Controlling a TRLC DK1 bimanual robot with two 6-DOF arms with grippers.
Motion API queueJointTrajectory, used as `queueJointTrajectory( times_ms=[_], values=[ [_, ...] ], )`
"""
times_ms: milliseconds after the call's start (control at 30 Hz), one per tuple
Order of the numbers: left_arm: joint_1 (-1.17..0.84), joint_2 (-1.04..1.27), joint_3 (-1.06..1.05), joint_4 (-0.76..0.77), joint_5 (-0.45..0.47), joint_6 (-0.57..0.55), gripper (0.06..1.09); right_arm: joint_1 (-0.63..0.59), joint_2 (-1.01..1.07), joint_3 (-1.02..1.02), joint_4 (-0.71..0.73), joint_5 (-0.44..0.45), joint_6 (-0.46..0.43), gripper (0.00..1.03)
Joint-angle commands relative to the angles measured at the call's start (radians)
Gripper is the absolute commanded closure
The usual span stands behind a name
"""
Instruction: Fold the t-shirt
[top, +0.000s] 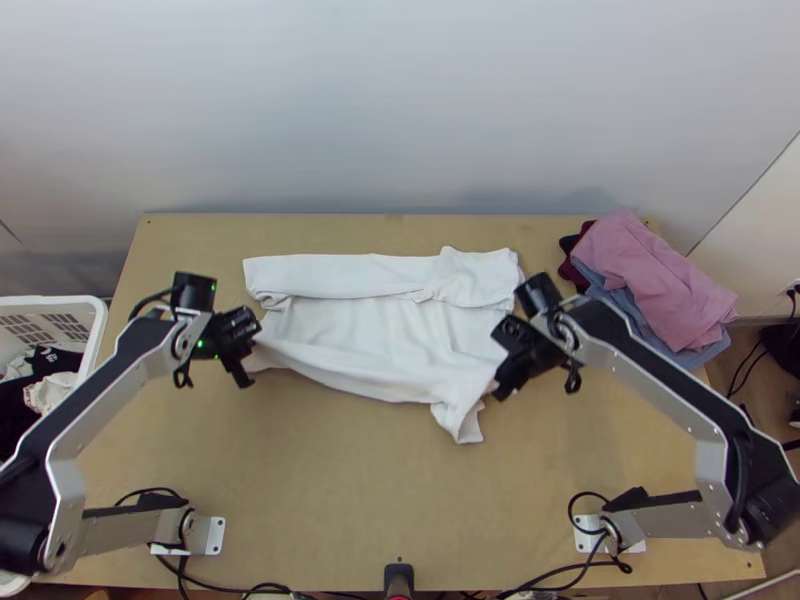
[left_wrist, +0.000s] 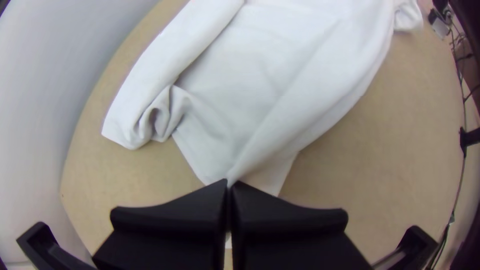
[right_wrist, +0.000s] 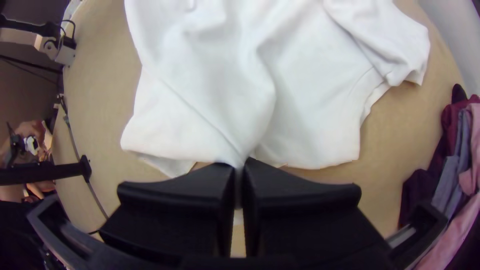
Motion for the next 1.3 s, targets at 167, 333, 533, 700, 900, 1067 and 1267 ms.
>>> queueJointTrajectory(
  times_ms=[167,333,533,700,900,1067,1267],
  values=[
    [0.022,0.227,0.228,0.010,0.013,-0.083,1.04,-0.110,0.208,0.302,-0.056,-0.038,-0.018,1.00],
    [0.030,0.282,0.261,0.015,0.013,-0.081,1.04,-0.140,0.326,0.464,-0.084,-0.040,-0.022,1.00],
    [0.053,0.299,0.236,0.041,0.013,-0.075,1.04,-0.167,0.447,0.658,-0.144,-0.040,-0.022,1.00],
    [0.084,0.323,0.238,0.107,0.008,-0.071,1.04,-0.192,0.525,0.763,-0.156,-0.038,-0.021,1.00],
    [0.073,0.371,0.258,0.156,0.002,-0.077,1.05,-0.196,0.594,0.855,-0.162,-0.038,-0.013,1.00],
    [0.051,0.411,0.284,0.220,0.001,-0.101,1.04,-0.204,0.662,0.882,-0.170,-0.038,-0.012,1.00],
    [0.041,0.481,0.371,0.232,-0.018,-0.115,1.04,-0.229,0.712,0.884,-0.171,-0.038,-0.015,1.00]
  ],
)
